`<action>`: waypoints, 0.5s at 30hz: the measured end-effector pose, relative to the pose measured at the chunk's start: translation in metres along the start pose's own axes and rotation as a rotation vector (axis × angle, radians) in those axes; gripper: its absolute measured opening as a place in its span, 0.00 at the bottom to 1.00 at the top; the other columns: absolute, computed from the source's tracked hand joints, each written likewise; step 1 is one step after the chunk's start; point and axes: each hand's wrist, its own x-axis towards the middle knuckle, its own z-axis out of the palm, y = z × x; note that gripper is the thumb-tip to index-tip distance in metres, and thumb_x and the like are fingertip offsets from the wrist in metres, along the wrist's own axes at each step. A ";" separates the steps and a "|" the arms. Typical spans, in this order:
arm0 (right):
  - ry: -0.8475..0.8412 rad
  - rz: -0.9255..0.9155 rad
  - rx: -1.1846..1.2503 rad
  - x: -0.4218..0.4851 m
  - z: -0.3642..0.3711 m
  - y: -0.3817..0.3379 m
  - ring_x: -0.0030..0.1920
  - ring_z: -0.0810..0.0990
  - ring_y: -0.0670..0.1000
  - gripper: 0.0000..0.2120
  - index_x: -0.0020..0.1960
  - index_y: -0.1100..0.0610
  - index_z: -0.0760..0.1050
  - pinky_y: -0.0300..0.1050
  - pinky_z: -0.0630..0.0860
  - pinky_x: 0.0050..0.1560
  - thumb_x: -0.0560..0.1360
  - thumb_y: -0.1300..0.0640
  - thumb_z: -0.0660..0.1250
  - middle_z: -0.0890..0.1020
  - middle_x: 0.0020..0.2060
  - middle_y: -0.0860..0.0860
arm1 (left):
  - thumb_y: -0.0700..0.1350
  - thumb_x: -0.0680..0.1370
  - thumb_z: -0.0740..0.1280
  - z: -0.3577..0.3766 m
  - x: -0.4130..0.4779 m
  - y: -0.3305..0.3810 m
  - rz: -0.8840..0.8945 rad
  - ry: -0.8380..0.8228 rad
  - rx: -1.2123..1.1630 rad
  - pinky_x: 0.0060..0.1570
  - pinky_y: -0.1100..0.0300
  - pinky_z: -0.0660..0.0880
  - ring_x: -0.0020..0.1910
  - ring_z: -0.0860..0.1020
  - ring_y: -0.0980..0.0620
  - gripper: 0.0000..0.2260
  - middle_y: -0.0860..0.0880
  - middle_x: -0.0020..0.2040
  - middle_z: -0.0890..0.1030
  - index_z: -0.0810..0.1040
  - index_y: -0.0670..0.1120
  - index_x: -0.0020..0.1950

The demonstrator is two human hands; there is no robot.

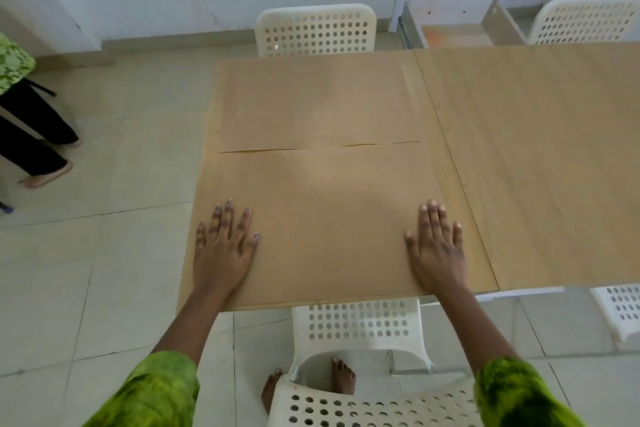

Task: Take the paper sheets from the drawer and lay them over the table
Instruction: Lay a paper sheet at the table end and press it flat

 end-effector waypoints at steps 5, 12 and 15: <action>-0.006 0.000 0.004 0.001 0.000 0.001 0.77 0.39 0.49 0.37 0.77 0.56 0.40 0.51 0.39 0.75 0.72 0.38 0.30 0.42 0.77 0.50 | 0.65 0.73 0.36 -0.004 0.000 -0.008 -0.026 -0.004 0.035 0.73 0.45 0.46 0.77 0.50 0.48 0.33 0.49 0.78 0.51 0.51 0.54 0.76; -0.027 -0.002 0.003 -0.001 -0.001 0.001 0.76 0.38 0.49 0.35 0.76 0.55 0.37 0.52 0.37 0.75 0.74 0.39 0.33 0.40 0.77 0.51 | 0.64 0.72 0.34 -0.007 0.000 -0.023 -0.065 0.009 0.080 0.71 0.49 0.33 0.77 0.45 0.49 0.33 0.52 0.78 0.48 0.47 0.55 0.77; -0.052 0.016 0.044 -0.004 -0.008 -0.003 0.76 0.37 0.50 0.31 0.76 0.55 0.37 0.52 0.36 0.75 0.78 0.40 0.37 0.40 0.77 0.52 | 0.63 0.72 0.32 -0.011 0.001 -0.023 -0.038 0.005 0.106 0.70 0.51 0.32 0.77 0.44 0.50 0.34 0.51 0.79 0.48 0.47 0.55 0.77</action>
